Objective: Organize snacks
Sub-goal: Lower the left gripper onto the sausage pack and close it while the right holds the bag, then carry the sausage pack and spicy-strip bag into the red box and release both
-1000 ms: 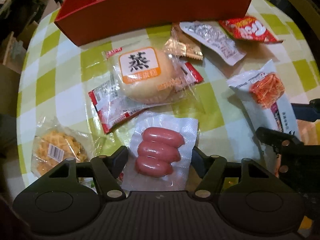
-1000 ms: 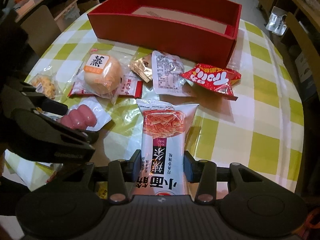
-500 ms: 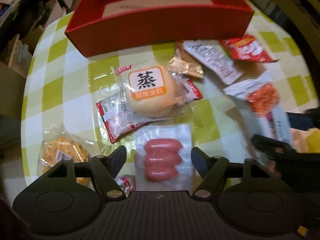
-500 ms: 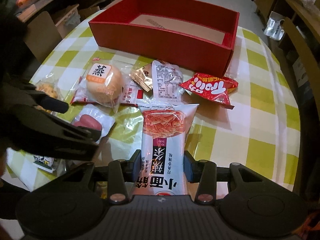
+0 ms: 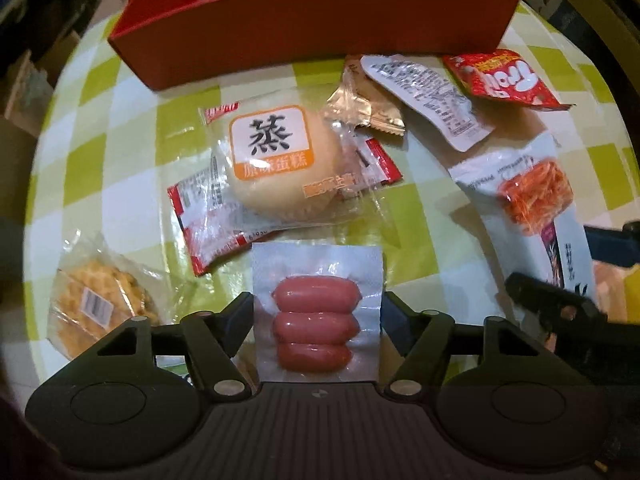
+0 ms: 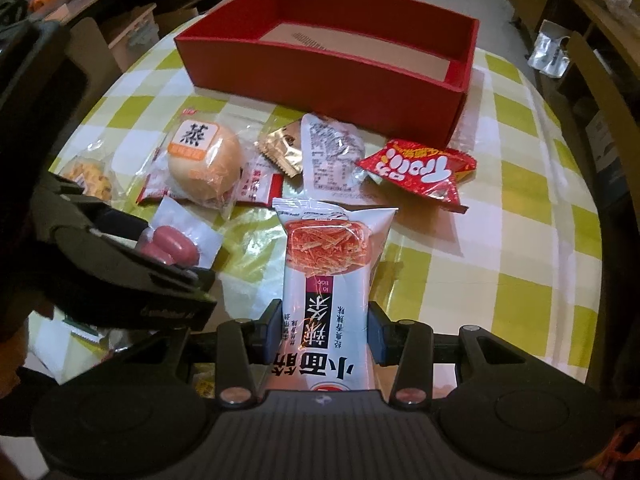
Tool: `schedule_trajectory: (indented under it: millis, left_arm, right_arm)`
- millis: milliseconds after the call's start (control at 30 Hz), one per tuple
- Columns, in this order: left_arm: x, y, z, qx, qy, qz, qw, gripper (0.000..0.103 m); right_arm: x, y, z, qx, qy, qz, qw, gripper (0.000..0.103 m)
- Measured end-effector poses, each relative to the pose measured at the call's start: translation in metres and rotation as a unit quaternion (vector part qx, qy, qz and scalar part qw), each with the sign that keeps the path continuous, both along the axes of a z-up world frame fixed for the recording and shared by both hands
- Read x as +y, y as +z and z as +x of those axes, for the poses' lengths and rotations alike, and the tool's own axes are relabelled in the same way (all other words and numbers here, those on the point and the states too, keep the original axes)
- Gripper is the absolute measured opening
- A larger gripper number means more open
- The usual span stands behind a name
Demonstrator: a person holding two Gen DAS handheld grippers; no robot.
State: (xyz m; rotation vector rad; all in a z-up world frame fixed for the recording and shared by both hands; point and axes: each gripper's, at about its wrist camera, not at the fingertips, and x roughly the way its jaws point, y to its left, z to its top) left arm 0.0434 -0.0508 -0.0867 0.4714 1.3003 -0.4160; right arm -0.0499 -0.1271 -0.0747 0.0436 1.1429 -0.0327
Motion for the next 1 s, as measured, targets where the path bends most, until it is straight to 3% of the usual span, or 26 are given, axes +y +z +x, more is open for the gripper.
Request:
schedule_trajectory:
  millis: [433,1000]
  left_arm:
    - [0.006,0.044,-0.009,-0.048,0.000,-0.036,0.9982,0.074]
    - [-0.011,0.076,0.035,-0.095,0.026,-0.058,0.9934,0.074]
  right_arm:
    - [-0.004,0.019,0.009,-0.030,-0.008,-0.003,1.000,0.050]
    - [-0.025,0.046,0.050,-0.070,-0.035,0.006,0.997,0.050]
